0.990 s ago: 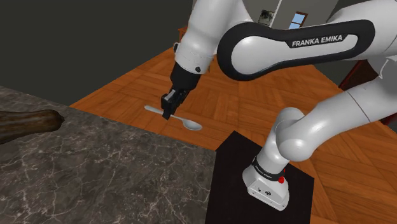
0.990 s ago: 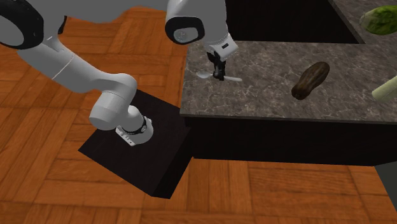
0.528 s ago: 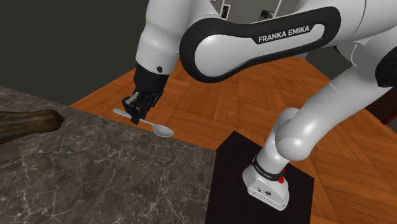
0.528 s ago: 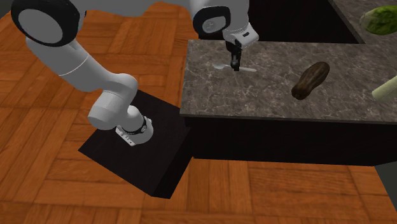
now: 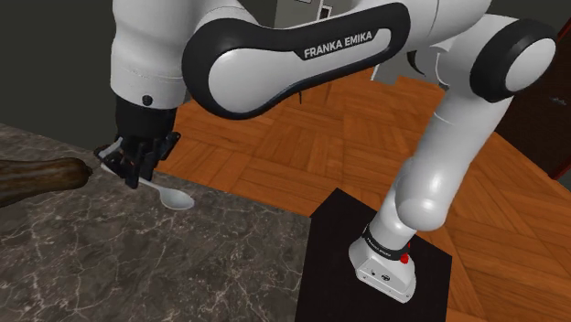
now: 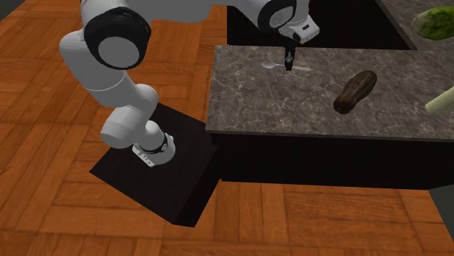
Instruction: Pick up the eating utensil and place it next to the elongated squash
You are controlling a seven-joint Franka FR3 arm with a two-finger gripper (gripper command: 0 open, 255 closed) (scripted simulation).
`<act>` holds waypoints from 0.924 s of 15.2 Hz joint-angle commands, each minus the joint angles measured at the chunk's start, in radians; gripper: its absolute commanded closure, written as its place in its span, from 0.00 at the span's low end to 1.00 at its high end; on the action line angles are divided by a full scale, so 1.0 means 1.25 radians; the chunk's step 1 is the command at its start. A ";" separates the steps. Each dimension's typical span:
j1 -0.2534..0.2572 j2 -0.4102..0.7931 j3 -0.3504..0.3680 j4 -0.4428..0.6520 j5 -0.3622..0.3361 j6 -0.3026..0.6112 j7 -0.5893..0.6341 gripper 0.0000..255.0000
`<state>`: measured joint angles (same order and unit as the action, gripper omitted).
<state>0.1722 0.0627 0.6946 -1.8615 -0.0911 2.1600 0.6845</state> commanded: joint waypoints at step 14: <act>0.306 0.516 -0.069 0.666 -0.306 -0.228 0.148 1.00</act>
<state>0.5578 0.7087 0.6084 -1.0139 -0.4722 1.8625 0.8651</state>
